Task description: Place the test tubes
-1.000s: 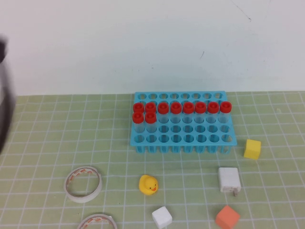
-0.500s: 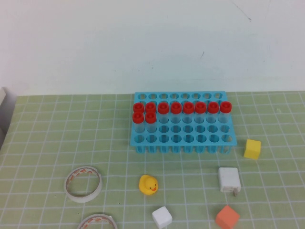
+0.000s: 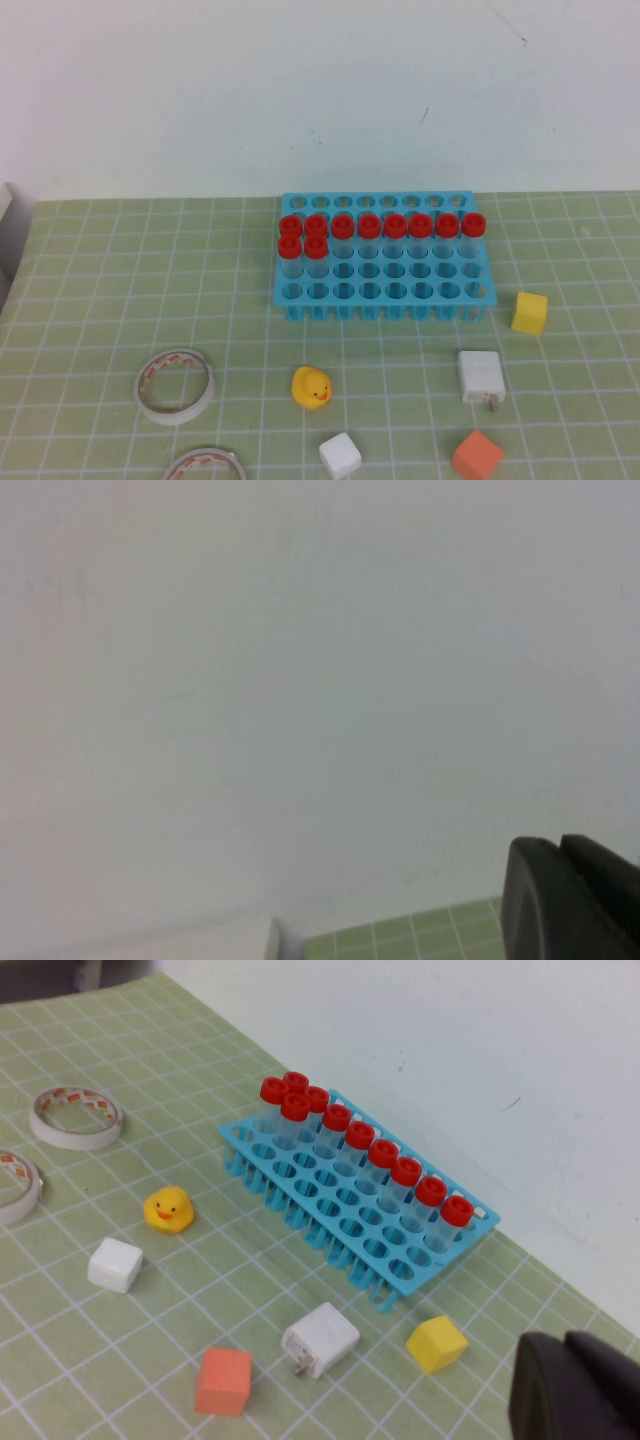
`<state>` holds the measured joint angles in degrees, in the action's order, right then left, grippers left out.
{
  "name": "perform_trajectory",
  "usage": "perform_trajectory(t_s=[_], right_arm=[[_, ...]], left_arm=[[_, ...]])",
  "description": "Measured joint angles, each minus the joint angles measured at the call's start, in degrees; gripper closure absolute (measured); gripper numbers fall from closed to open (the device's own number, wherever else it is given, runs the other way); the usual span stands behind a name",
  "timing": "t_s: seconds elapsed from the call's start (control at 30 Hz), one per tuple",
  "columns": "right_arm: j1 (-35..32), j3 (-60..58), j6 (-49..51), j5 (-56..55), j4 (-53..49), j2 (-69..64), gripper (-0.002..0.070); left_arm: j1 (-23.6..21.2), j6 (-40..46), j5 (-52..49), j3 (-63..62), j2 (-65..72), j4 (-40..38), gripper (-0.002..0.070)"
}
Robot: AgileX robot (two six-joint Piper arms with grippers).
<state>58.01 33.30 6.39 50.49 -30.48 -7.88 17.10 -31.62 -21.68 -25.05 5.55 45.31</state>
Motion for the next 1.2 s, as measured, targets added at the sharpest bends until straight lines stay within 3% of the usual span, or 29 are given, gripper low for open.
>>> perform_trajectory(t_s=[0.3,1.2], right_arm=[[0.0,0.0,0.0,0.0,0.0,0.0,0.0678],[0.0,0.0,0.0,0.0,0.0,0.0,0.0678]], left_arm=[[0.0,-1.16,9.77,7.78,0.0,0.47,0.0675],[0.0,-1.54,10.29,8.28,0.0,0.84,0.0675]])
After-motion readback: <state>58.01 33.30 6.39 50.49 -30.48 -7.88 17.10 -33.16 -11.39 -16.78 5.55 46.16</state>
